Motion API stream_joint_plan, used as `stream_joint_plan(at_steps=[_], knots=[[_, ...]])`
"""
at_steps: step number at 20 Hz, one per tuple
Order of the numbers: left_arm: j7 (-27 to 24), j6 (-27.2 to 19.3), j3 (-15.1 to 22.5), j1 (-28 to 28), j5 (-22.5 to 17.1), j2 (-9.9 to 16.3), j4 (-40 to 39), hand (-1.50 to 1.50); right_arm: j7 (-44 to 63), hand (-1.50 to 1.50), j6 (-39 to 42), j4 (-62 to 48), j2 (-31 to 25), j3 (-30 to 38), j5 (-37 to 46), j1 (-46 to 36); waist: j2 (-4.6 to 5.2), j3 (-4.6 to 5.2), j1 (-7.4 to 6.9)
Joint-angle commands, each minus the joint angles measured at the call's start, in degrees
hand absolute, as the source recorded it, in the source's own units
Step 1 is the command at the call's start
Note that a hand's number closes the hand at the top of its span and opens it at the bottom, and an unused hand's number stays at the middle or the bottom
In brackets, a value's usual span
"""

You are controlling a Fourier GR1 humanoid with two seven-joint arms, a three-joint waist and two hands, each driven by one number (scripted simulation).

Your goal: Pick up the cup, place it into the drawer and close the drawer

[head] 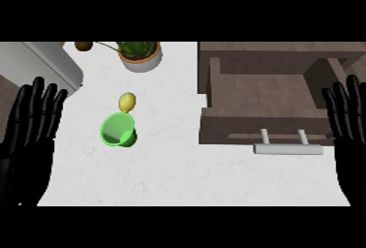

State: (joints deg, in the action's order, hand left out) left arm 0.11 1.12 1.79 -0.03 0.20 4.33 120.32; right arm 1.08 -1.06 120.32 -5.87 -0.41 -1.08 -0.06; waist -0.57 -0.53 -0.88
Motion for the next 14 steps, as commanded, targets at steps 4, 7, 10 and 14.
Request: stream_joint_plan(at_steps=[4,7,10,14], knots=[[1.0,-4.7,1.2,6.3,5.6,-2.7,-3.8,-1.5,2.4,-1.5,0.3,2.5,1.9,-4.0,1.5,-0.4,0.54,0.53,1.1],[1.0,-7.2,-0.9,6.7,-4.2,-4.2,-10.5,-1.5,4.5,-1.5,5.7,-0.9,-0.7,-0.7,-7.6,-1.6,0.8,0.57,1.57],[-0.3,-7.9,-0.6,8.5,-4.3,-4.3,-13.0,-1.5,7.6,-1.5,3.1,-0.4,0.8,-1.7,-5.8,-4.2,0.61,0.55,0.98],[-8.2,-6.4,-2.4,7.8,-6.2,-4.3,-20.4,-1.5,7.1,-1.5,5.2,-1.5,-0.6,0.5,-7.5,-4.8,0.61,0.55,0.98]])
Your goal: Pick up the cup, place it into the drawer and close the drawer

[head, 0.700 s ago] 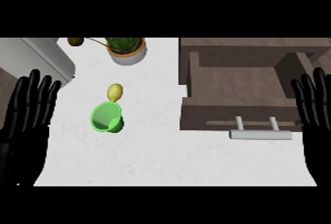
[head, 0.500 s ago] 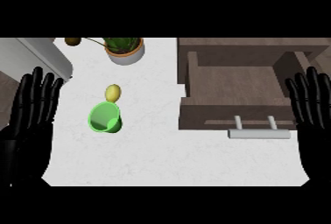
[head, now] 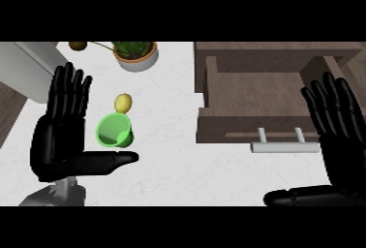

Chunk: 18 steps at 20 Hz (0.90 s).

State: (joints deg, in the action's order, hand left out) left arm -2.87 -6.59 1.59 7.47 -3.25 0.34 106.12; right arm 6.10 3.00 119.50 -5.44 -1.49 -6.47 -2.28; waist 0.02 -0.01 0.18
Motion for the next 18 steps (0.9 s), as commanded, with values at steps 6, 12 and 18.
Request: stream_joint_plan(at_steps=[6,12,18], knots=[[-0.1,-1.3,-1.5,5.2,-2.1,0.6,-4.9,-1.5,-4.0,-1.5,-1.5,-5.1,4.3,-4.7,5.7,-0.6,0.01,0.02,-0.15],[-2.0,-5.6,2.6,4.3,-1.9,-0.3,-8.1,-1.5,-5.9,-1.5,1.3,-3.9,3.0,-2.3,3.4,1.7,-0.02,0.01,-0.05],[1.8,-3.9,1.7,-0.8,-1.8,0.5,-0.5,-1.5,1.1,-1.5,0.2,0.8,1.5,0.9,1.5,-1.0,-0.09,0.01,-0.24]])
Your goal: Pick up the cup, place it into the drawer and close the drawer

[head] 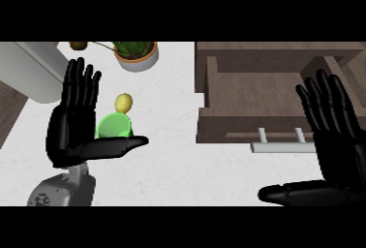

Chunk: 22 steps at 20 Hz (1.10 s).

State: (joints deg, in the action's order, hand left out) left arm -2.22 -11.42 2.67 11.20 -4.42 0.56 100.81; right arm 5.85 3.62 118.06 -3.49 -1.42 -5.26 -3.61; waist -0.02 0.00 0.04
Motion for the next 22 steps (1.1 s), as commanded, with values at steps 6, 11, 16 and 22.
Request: stream_joint_plan(at_steps=[6,11,16,22], knots=[[-0.8,1.4,-3.4,-2.0,-2.1,1.6,-4.1,-1.5,4.0,-1.5,-0.1,5.9,-0.7,1.2,-0.8,1.8,-0.02,0.01,0.15],[-5.0,1.5,-2.0,-6.4,-1.7,-0.1,-6.3,-1.5,-1.8,-1.5,2.3,0.1,-1.1,3.6,-2.2,1.1,0.01,0.0,0.02],[-9.5,0.3,-3.8,-7.0,0.2,0.1,-11.8,-1.5,0.6,-1.5,2.7,0.7,-1.2,2.5,-2.3,0.2,0.0,0.0,0.03],[-12.6,2.5,-7.2,-4.0,-1.6,1.7,-19.7,-1.5,-1.1,-1.5,2.5,-3.5,-1.1,3.5,-1.5,-2.5,0.04,0.0,0.01]])
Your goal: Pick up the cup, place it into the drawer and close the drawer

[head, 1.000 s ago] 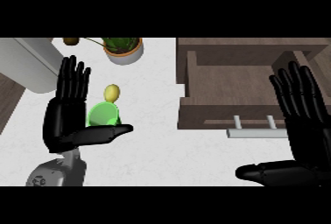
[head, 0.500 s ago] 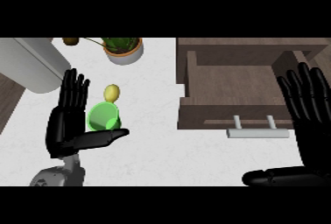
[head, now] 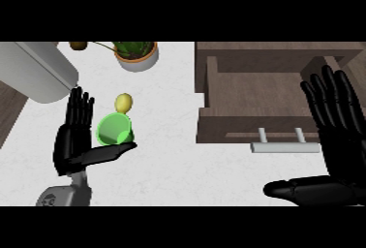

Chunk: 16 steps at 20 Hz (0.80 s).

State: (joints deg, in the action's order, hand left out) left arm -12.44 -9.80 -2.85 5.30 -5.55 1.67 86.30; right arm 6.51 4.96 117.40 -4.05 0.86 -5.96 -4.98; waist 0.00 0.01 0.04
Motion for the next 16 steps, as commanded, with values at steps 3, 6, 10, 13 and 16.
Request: stream_joint_plan(at_steps=[3,6,10,13,16], knots=[[-5.4,1.1,-1.4,-0.2,-0.2,-0.1,-6.9,-1.5,-2.9,-1.5,0.2,1.1,2.3,-3.7,2.7,4.8,0.0,0.0,0.1],[-6.3,3.4,-4.4,3.3,-2.5,1.9,-12.6,-1.5,5.0,-1.5,0.5,3.8,-1.2,2.1,-3.2,0.1,0.0,0.0,0.14],[-10.7,6.4,-4.0,-1.2,-2.8,2.2,-14.5,-1.5,4.2,-1.5,2.6,2.9,-2.8,3.9,-4.7,-0.5,-0.02,0.0,0.0],[-15.4,3.6,-3.7,1.6,-1.0,-0.3,-21.6,-1.5,4.0,-1.5,0.1,2.4,-0.5,0.8,-1.2,-1.5,0.01,0.0,0.06],[-15.2,7.7,-6.4,1.7,-3.4,3.7,-22.4,-1.5,-0.6,-1.5,3.3,0.9,-1.0,2.1,-2.5,2.3,0.0,-0.01,0.05]])
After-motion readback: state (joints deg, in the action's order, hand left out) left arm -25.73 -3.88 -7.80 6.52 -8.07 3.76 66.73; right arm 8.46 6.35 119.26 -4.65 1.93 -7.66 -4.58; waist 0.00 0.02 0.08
